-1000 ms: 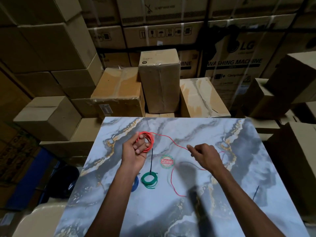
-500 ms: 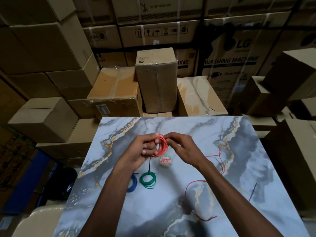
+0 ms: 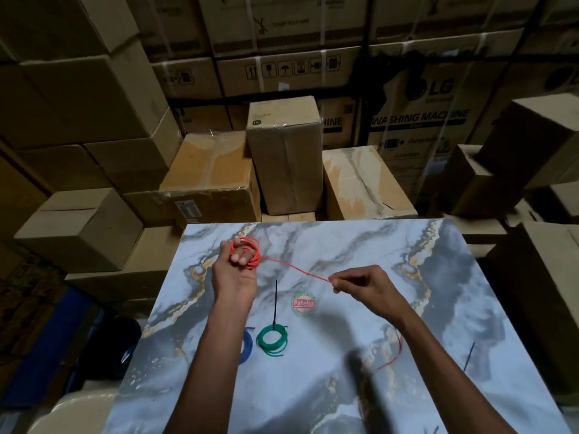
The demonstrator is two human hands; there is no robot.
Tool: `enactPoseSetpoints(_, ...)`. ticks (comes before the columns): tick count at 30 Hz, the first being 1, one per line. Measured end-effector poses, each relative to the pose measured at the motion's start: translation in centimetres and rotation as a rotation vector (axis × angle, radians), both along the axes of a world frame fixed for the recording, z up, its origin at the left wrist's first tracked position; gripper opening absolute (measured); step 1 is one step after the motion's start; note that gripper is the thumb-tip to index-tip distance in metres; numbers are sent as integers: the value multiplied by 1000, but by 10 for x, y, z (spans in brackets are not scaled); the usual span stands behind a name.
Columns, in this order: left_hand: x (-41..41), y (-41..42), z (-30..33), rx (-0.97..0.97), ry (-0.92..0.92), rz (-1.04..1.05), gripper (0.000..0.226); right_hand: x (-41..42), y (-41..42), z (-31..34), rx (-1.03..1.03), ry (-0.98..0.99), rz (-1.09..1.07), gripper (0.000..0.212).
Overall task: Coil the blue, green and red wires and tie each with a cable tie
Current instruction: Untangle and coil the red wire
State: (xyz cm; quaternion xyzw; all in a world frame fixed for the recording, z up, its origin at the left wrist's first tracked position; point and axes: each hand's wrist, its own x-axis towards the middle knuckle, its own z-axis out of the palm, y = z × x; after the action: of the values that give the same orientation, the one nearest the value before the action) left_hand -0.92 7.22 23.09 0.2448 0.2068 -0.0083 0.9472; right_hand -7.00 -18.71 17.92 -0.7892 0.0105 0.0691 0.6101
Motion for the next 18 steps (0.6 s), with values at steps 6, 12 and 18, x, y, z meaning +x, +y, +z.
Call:
enactPoseSetpoints(6,2,-10,-14,351,14,62,40,-8,20,37,-445,-72,332,24)
enactPoseSetpoints(12,-27,-34,-24,827,-127,-145,37,-9,51,87,-298,-191,467,14)
enactPoseSetpoints(18,-51,-46,-26,980,-347,-414,37,11,44,100,-7,-327,268,15)
